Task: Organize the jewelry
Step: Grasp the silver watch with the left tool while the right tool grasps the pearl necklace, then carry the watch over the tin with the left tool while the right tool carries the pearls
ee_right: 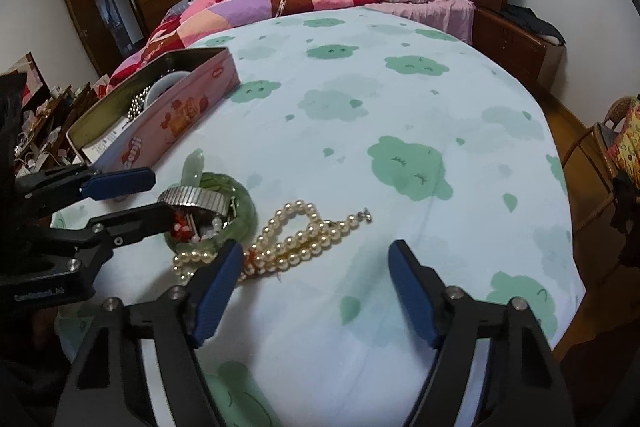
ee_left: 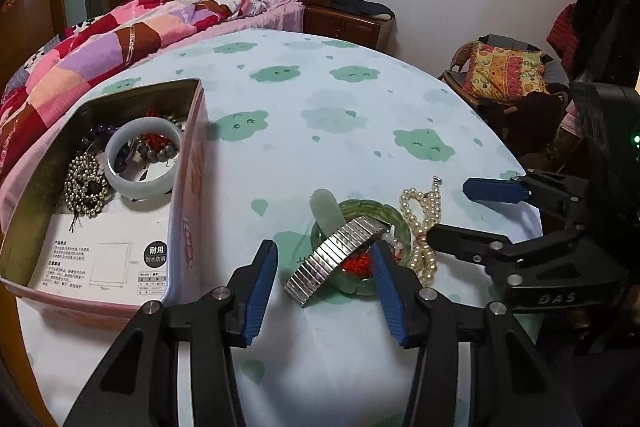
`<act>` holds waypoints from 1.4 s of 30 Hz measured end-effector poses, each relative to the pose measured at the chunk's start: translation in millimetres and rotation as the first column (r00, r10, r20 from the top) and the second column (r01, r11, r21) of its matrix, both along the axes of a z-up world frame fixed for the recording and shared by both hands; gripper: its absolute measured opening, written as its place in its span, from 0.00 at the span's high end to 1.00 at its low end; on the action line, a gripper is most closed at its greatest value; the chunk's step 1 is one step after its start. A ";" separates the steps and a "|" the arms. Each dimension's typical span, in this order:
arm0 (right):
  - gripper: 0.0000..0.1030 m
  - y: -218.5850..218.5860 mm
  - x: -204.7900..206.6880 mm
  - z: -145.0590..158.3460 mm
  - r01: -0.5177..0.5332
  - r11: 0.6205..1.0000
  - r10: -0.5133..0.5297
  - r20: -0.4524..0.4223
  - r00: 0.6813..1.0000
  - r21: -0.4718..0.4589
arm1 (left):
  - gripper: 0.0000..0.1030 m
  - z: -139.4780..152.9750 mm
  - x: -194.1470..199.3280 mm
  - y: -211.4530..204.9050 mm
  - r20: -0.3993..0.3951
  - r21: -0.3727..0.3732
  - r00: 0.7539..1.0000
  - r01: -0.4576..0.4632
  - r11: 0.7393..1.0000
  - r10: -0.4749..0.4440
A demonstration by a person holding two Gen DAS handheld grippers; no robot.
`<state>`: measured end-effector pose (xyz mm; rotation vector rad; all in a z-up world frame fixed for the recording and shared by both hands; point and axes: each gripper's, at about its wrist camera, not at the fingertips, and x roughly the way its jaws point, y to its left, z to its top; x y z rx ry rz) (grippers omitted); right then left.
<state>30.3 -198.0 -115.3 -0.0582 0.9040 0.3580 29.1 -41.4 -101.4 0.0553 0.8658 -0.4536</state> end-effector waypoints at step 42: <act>0.93 9.7 -2.7 19.7 -0.035 0.999 0.036 0.100 0.994 -0.012 | 0.87 76.6 -20.2 30.1 0.219 -0.144 0.974 -0.020 0.989 0.051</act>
